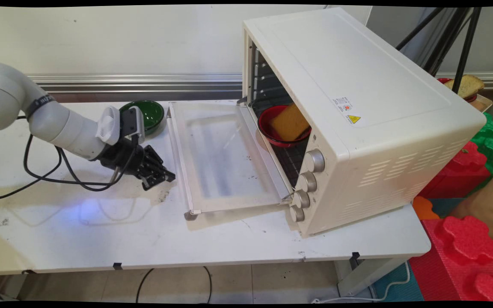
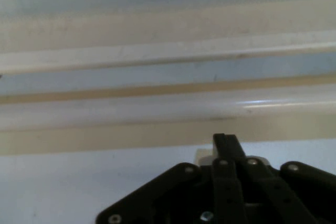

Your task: Close the oven

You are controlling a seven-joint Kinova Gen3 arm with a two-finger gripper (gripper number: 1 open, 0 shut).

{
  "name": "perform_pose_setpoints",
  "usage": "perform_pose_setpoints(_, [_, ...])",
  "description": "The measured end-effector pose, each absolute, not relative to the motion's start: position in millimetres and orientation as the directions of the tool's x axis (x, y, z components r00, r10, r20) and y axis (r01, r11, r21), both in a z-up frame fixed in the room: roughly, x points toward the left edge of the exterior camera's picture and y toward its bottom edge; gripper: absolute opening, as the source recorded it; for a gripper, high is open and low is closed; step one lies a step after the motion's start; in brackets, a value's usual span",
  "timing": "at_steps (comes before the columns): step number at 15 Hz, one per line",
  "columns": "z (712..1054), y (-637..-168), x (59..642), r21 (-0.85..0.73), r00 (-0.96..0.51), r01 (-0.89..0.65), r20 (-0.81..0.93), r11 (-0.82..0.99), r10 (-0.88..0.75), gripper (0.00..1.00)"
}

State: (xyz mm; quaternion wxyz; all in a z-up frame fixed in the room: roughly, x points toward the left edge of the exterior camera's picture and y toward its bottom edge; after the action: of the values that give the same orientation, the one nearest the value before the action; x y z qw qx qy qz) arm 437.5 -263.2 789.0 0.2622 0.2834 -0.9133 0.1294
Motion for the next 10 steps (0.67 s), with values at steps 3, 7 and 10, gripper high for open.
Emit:
perform_pose_setpoints(3, [783.6, -266.0, 433.9, -0.090, -0.696, -0.587, 0.564, 0.804, -0.445, 0.00])
perform_pose_setpoints(7, [779.3, -269.5, 431.1, -0.101, -0.688, -0.591, 0.581, 0.800, -0.434, 0.00])
perform_pose_setpoints(10, [780.2, -270.7, 431.3, -0.113, -0.677, -0.597, 0.603, 0.794, -0.423, 0.00])
